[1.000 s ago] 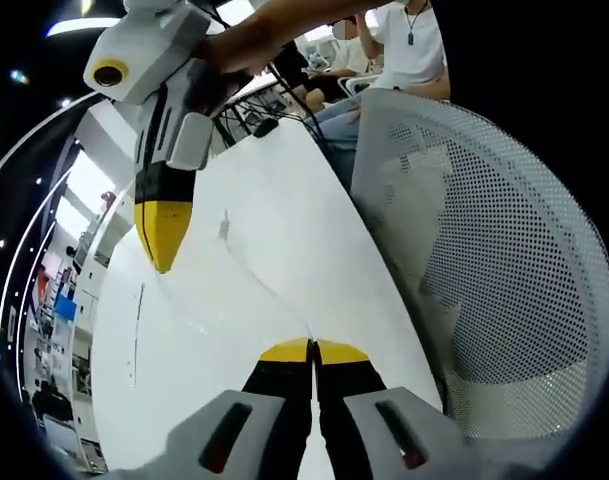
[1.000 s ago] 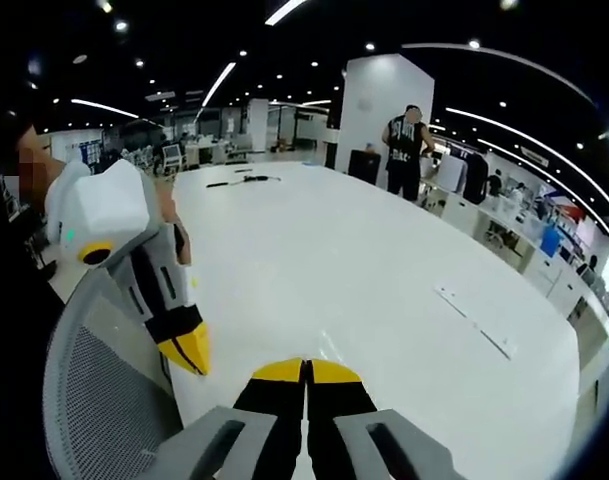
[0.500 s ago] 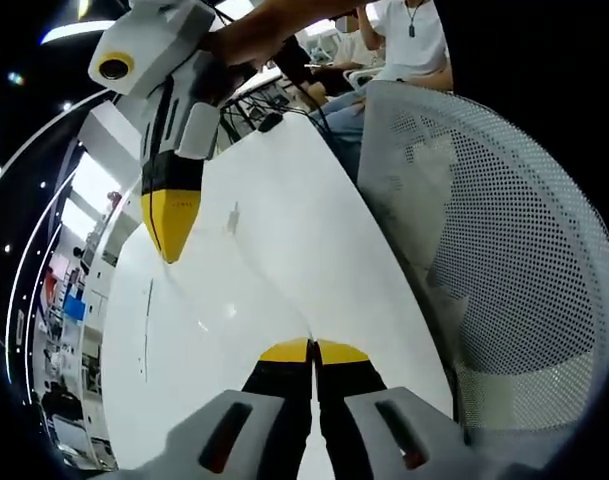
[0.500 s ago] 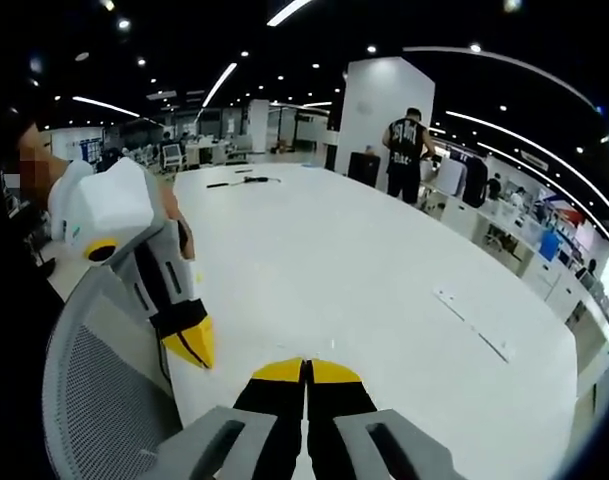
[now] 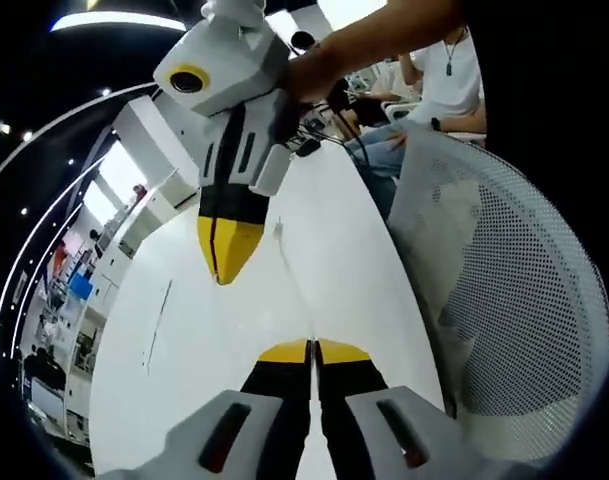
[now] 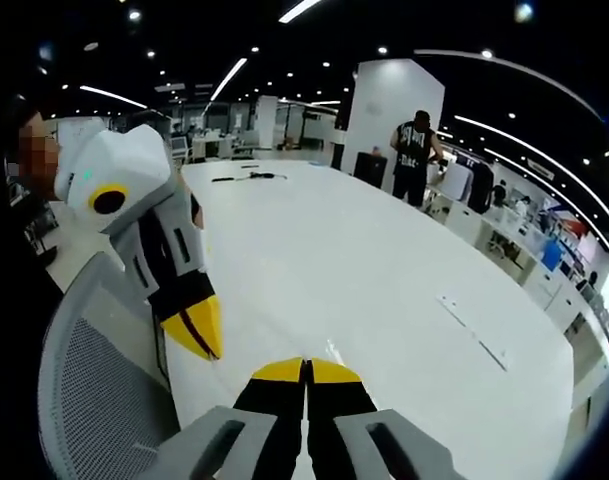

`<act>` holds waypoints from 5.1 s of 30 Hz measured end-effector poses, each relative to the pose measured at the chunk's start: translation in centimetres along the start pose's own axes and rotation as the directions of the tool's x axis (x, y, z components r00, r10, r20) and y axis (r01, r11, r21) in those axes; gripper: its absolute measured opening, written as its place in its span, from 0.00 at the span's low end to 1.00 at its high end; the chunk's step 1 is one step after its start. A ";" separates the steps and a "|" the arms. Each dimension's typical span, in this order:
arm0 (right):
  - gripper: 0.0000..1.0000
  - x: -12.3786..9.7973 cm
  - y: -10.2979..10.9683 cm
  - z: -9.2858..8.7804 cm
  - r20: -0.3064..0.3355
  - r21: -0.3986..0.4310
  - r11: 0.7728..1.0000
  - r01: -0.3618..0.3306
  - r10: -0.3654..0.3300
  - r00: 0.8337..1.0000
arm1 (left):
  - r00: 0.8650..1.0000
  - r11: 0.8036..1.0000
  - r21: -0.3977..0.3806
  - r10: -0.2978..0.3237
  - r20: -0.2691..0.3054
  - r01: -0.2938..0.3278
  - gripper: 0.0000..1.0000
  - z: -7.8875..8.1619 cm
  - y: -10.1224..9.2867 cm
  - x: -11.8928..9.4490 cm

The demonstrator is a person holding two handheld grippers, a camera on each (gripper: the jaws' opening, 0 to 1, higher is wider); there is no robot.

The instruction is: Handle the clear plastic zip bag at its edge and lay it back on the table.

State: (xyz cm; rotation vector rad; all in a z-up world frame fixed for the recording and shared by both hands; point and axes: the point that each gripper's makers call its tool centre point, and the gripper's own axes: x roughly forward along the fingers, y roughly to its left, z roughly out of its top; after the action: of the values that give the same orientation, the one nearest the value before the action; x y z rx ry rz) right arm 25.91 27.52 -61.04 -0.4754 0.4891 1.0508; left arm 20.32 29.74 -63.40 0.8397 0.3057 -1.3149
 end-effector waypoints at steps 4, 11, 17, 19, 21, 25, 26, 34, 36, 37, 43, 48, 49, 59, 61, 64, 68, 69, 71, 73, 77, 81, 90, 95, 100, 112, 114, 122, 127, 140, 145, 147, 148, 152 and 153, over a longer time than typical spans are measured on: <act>0.00 0.3 0.2 -0.1 -0.005 -0.011 1.000 -0.005 0.005 1.000 | 1.000 1.000 -0.024 0.016 0.019 -0.015 0.00 0.4 0.3 -0.6; 0.00 0.7 0.0 -0.3 -0.009 -0.020 1.000 -0.007 0.007 1.000 | 0.997 0.993 -0.111 0.058 0.054 -0.052 0.05 1.2 1.2 -2.0; 0.00 0.7 -0.3 -0.5 -0.010 -0.028 1.000 -0.001 0.001 1.000 | 0.993 0.976 -0.206 0.094 0.077 -0.076 0.15 1.4 1.6 -3.5; 0.00 0.6 -0.3 -0.5 -0.009 -0.033 0.999 0.001 -0.001 1.000 | 0.985 0.967 -0.220 0.149 0.087 -0.127 0.15 1.5 2.3 -4.3; 0.00 0.7 -0.3 -0.7 -0.009 -0.034 0.999 0.000 0.000 1.000 | 0.981 0.954 -0.263 0.172 0.087 -0.143 0.17 1.2 2.5 -5.0; 0.00 0.9 0.0 -0.8 -0.014 -0.044 0.999 -0.003 0.003 1.000 | 0.975 0.933 -0.310 0.212 0.061 -0.183 0.23 0.3 2.9 -6.2; 0.00 1.1 0.0 -1.0 -0.015 -0.046 0.999 -0.004 0.003 1.000 | 0.974 0.928 -0.320 0.220 0.060 -0.190 0.24 0.2 3.0 -6.5; 0.00 1.4 1.0 -1.5 -0.032 -0.085 0.996 -0.020 0.017 0.999 | 0.962 0.890 -0.399 0.265 0.062 -0.219 0.33 -1.4 2.5 -8.4; 0.00 1.4 1.4 -1.6 -0.033 -0.095 0.995 -0.024 0.021 0.999 | 0.961 0.882 -0.414 0.271 0.051 -0.227 0.36 -2.0 2.1 -8.6; 0.00 1.4 1.5 -1.6 -0.035 -0.096 0.995 -0.027 0.023 0.999 | 0.961 0.876 -0.425 0.272 0.046 -0.227 0.37 -2.2 1.8 -8.6; 0.00 1.6 2.4 -2.2 -0.054 -0.123 0.992 -0.042 0.035 0.998 | 0.958 0.846 -0.476 0.285 0.025 -0.239 0.38 -3.5 0.4 -9.1; 0.00 1.8 2.8 -2.7 -0.065 -0.138 0.989 -0.047 0.039 0.997 | 0.955 0.823 -0.510 0.298 0.011 -0.251 0.39 -4.1 -0.5 -9.4; 0.00 1.9 2.8 -2.7 -0.065 -0.142 0.989 -0.046 0.037 0.997 | 0.954 0.817 -0.519 0.299 0.009 -0.251 0.39 -4.2 -0.6 -9.5; 0.00 1.9 2.7 -3.0 -0.066 -0.150 0.988 -0.035 0.025 0.998 | 0.953 0.772 -0.585 0.304 -0.002 -0.247 0.40 -6.3 -2.7 -9.5; 0.00 1.8 2.7 -3.0 -0.063 -0.150 0.988 -0.030 0.020 0.998 | 0.952 0.770 -0.586 0.305 -0.006 -0.251 0.40 -7.3 -3.1 -9.2; 0.00 1.7 2.8 -3.1 -0.061 -0.147 0.989 -0.028 0.019 0.998 | 0.950 0.760 -0.598 0.312 -0.008 -0.255 0.40 -9.0 -3.5 -9.6; 0.00 1.8 3.1 -3.5 -0.074 -0.155 0.987 -0.038 0.027 0.997 | 0.948 0.746 -0.614 0.319 -0.011 -0.259 0.40 -9.2 -4.2 -9.9; 0.00 1.9 3.1 -3.5 -0.074 -0.157 0.987 -0.039 0.028 0.997 | 0.946 0.743 -0.615 0.323 -0.017 -0.264 0.40 -9.4 -4.2 -10.0; 0.00 2.0 3.1 -3.7 -0.077 -0.156 0.987 -0.042 0.030 0.997 | 0.944 0.738 -0.616 0.330 -0.025 -0.274 0.40 -9.9 -4.3 -10.1; 0.00 2.1 3.1 -3.8 -0.080 -0.159 0.986 -0.042 0.029 0.996 | 0.941 0.727 -0.629 0.338 -0.022 -0.276 0.40 -10.2 -4.3 -10.2; 0.00 2.5 3.1 -3.9 -0.079 -0.170 0.985 -0.036 0.023 0.997 | 0.940 0.723 -0.633 0.341 -0.024 -0.278 0.39 -10.8 -4.5 -10.2; 0.00 2.9 3.2 -4.3 -0.080 -0.177 0.984 -0.030 0.016 0.997 | 0.938 0.714 -0.642 0.345 -0.026 -0.280 0.40 -11.5 -4.6 -10.3; 0.00 4.0 3.0 -5.2 -0.070 -0.203 0.979 -0.005 -0.009 0.998 | 0.933 0.710 -0.647 0.359 -0.008 -0.278 0.46 -8.5 -6.3 -9.5; 0.00 4.7 2.7 -5.6 -0.058 -0.180 0.984 0.006 -0.017 0.998 | 0.928 0.700 -0.648 0.373 -0.027 -0.300 0.51 -8.8 -6.5 -9.4; 0.00 5.6 3.0 -6.3 -0.070 -0.198 0.980 -0.006 -0.008 0.998 | 0.919 0.687 -0.653 0.394 -0.032 -0.317 0.62 -9.1 -6.6 -9.4; 0.00 7.3 2.2 -6.7 -0.056 -0.224 0.975 0.012 -0.025 0.998 | 0.918 0.672 -0.670 0.396 -0.034 -0.315 0.80 -8.4 -7.1 -8.6; 0.00 7.5 2.0 -6.9 -0.055 -0.202 0.979 0.013 -0.024 0.998 | 0.919 0.666 -0.678 0.392 -0.034 -0.309 0.85 -8.3 -7.2 -8.3; 0.00 8.8 2.1 -8.4 -0.075 -0.179 0.984 0.012 -0.026 0.997 | 0.923 0.680 -0.667 0.384 -0.029 -0.303 0.99 -8.2 -7.4 -8.0; 0.00 9.2 2.8 -9.5 -0.111 -0.190 0.982 -0.013 -0.009 0.994 | 0.922 0.679 -0.668 0.385 -0.030 -0.305 0.99 -8.6 -7.4 -8.1; 0.09 9.1 3.2 -9.5 -0.115 -0.208 0.978 -0.014 -0.010 0.993 | 0.922 0.682 -0.664 0.387 -0.025 -0.305 0.99 -8.7 -7.4 -7.8; 0.13 9.0 3.3 -9.3 -0.104 -0.195 0.981 -0.011 -0.010 0.994 | 0.923 0.687 -0.660 0.383 -0.024 -0.303 0.99 -8.6 -7.4 -7.7; 0.15 9.0 3.5 -9.4 -0.109 -0.199 0.980 -0.015 -0.007 0.994 | 0.923 0.688 -0.659 0.384 -0.025 -0.304 0.99 -8.5 -7.4 -7.7; 0.16 9.0 3.6 -9.5 -0.112 -0.206 0.978 -0.020 -0.003 0.994 | 0.922 0.688 -0.658 0.385 -0.025 -0.305 0.99 -8.5 -7.4 -7.7; 0.18 8.8 4.0 -9.5 -0.114 -0.187 0.982 -0.030 0.009 0.993 | 0.922 0.689 -0.656 0.386 -0.025 -0.306 0.99 -8.4 -7.3 -7.8; 0.18 8.7 4.1 -9.5 -0.115 -0.186 0.982 -0.031 0.010 0.993 | 0.922 0.690 -0.656 0.386 -0.026 -0.307 0.99 -8.4 -7.3 -7.8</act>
State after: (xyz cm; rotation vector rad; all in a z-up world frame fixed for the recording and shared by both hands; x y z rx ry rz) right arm 24.37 29.69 -74.29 -0.7014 0.4991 1.0989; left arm 13.59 41.07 -66.84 0.1991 0.4542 -0.7955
